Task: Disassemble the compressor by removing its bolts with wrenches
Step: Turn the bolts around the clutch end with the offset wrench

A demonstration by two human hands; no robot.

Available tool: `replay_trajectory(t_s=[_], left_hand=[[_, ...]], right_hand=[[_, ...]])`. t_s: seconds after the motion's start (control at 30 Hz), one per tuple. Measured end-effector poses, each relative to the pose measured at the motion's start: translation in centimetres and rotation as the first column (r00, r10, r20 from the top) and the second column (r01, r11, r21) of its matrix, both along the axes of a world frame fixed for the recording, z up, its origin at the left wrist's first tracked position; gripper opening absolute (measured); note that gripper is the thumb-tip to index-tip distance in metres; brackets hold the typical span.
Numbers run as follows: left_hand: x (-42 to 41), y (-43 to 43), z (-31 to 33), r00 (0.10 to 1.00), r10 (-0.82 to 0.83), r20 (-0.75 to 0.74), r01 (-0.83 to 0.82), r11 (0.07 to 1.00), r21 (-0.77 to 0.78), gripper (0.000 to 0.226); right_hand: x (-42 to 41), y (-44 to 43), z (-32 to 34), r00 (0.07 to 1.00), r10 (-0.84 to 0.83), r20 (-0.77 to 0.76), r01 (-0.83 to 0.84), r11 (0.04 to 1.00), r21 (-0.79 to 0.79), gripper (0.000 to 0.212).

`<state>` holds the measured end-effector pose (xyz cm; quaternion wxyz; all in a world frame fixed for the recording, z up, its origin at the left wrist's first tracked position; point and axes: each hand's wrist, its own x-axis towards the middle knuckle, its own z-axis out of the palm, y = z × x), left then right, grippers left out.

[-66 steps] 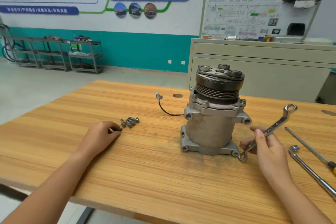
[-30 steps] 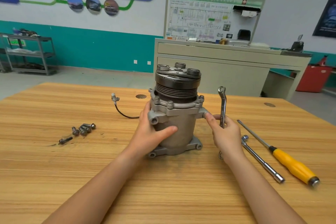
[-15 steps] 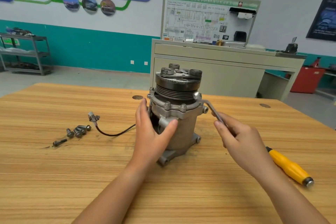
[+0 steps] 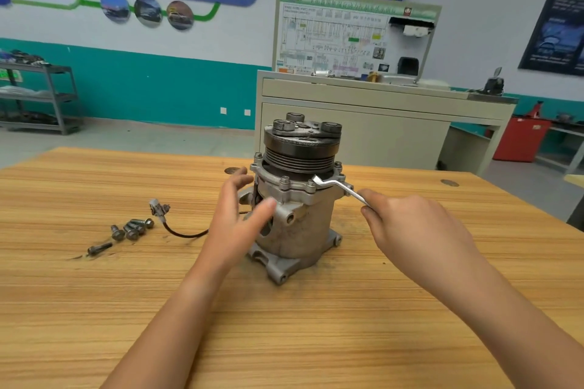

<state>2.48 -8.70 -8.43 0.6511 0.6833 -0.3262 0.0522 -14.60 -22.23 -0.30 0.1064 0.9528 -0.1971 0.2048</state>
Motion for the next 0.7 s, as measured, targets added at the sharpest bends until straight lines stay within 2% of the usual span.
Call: replay_trajectory(t_s=[0.07, 0.1, 0.17, 0.23, 0.33, 0.43, 0.57, 0.7], left_hand=[[1.2, -0.2, 0.4, 0.986, 0.127, -0.104, -0.14, 0.982, -0.123, 0.021], [2.1, -0.4, 0.5, 0.967, 0.18, -0.181, -0.208, 0.966, -0.152, 0.017], [3.9, -0.9, 1.0, 0.92, 0.2, -0.337, -0.244, 0.965, -0.094, 0.028], [5.3, -1.5, 1.1, 0.893, 0.146, -0.426, -0.16, 0.987, 0.002, 0.03], [6.0, -2.4, 0.7, 0.915, 0.079, -0.395, -0.027, 0.991, 0.135, 0.027], [6.0, -2.6, -0.1, 0.927, 0.069, -0.368, -0.041, 0.996, 0.082, 0.033], [6.0, -2.5, -0.5, 0.933, 0.145, -0.328, -0.123, 0.989, 0.088, 0.031], [6.4, -2.1, -0.5, 0.892, 0.06, -0.448, -0.07, 0.998, -0.007, 0.026]], right_hand=[[0.1, 0.6, 0.7, 0.998, -0.013, -0.055, 0.009, 0.997, -0.081, 0.031], [0.2, 0.9, 1.0, 0.997, -0.028, -0.079, 0.017, 0.992, -0.127, 0.032], [0.2, 1.6, 1.6, 0.99, -0.056, -0.133, 0.028, 0.978, -0.207, 0.04], [0.3, 2.1, 2.2, 0.976, -0.065, -0.207, 0.012, 0.968, -0.249, 0.05], [0.3, 2.3, 2.8, 0.961, -0.073, -0.268, -0.006, 0.959, -0.284, 0.051], [0.3, 2.1, 2.8, 0.956, -0.081, -0.281, -0.002, 0.959, -0.282, 0.053], [0.3, 1.8, 2.6, 0.964, -0.092, -0.25, 0.018, 0.959, -0.284, 0.055], [0.3, 1.8, 2.8, 0.972, -0.093, -0.216, 0.027, 0.956, -0.292, 0.055]])
